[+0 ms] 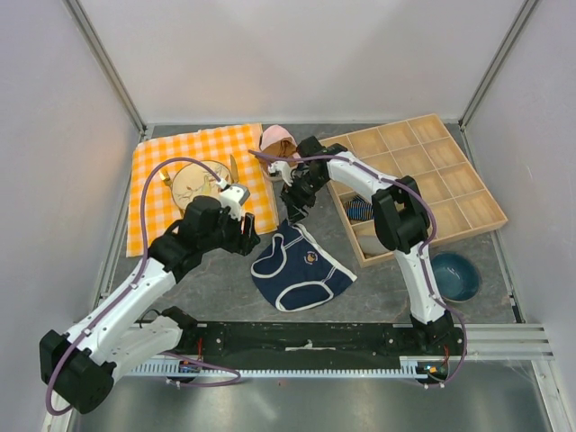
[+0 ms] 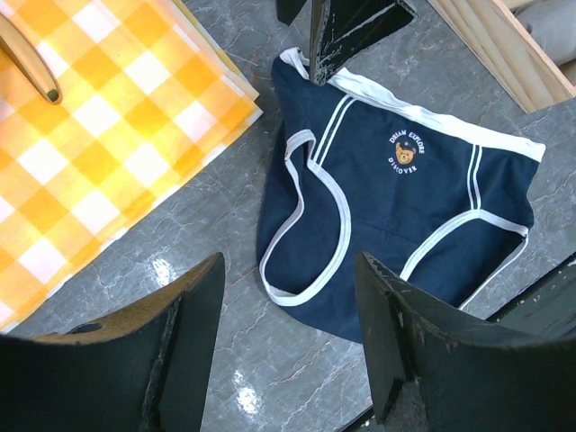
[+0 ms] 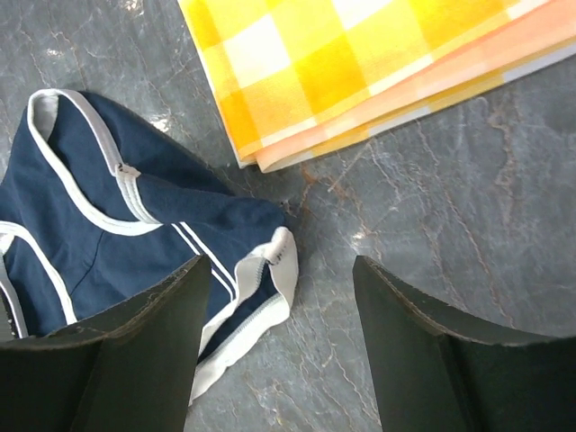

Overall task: Roll the underwear
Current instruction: Fold the underwear at the center of the board.

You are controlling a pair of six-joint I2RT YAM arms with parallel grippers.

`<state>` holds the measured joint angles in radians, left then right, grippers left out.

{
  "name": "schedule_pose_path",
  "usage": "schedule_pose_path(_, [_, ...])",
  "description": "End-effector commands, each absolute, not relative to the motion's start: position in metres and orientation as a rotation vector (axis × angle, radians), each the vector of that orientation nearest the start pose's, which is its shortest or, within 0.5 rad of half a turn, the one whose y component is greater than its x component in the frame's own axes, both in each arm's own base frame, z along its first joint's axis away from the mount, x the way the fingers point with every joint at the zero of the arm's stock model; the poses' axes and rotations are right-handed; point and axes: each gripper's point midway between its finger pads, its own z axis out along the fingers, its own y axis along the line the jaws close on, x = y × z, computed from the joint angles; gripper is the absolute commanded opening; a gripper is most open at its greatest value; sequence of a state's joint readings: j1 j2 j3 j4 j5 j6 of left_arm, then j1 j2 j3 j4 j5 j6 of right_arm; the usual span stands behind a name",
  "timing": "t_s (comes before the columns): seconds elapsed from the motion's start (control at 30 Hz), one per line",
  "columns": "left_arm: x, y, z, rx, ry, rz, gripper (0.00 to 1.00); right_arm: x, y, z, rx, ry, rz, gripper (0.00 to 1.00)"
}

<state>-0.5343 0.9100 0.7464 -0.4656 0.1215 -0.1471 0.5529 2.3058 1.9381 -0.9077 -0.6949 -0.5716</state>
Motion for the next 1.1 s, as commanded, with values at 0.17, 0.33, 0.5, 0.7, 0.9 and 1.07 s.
schedule_pose_path(0.17, [0.242,-0.176,0.159,0.544,2.17,-0.507,0.65,0.351,0.355,0.052,-1.567,2.173,1.037,0.6])
schedule_pose_path(0.33, [0.242,-0.177,0.154,0.548,2.187,-0.51,0.65,0.357,0.354,0.051,-1.566,2.176,0.999,0.37])
schedule_pose_path(0.5, [0.242,-0.184,0.142,0.572,2.23,-0.536,0.65,0.362,0.358,0.064,-1.55,2.133,0.992,0.12])
schedule_pose_path(0.7, [0.247,-0.201,0.118,0.65,2.305,-0.594,0.63,0.355,0.359,0.074,-1.554,2.085,1.039,0.06])
schedule_pose_path(0.9, [0.256,-0.207,0.105,0.694,2.344,-0.584,0.63,0.355,0.353,0.078,-1.536,2.056,1.091,0.04])
schedule_pose_path(1.07, [0.263,-0.208,0.101,0.712,2.342,-0.56,0.62,0.354,0.348,0.077,-1.529,2.049,1.126,0.03])
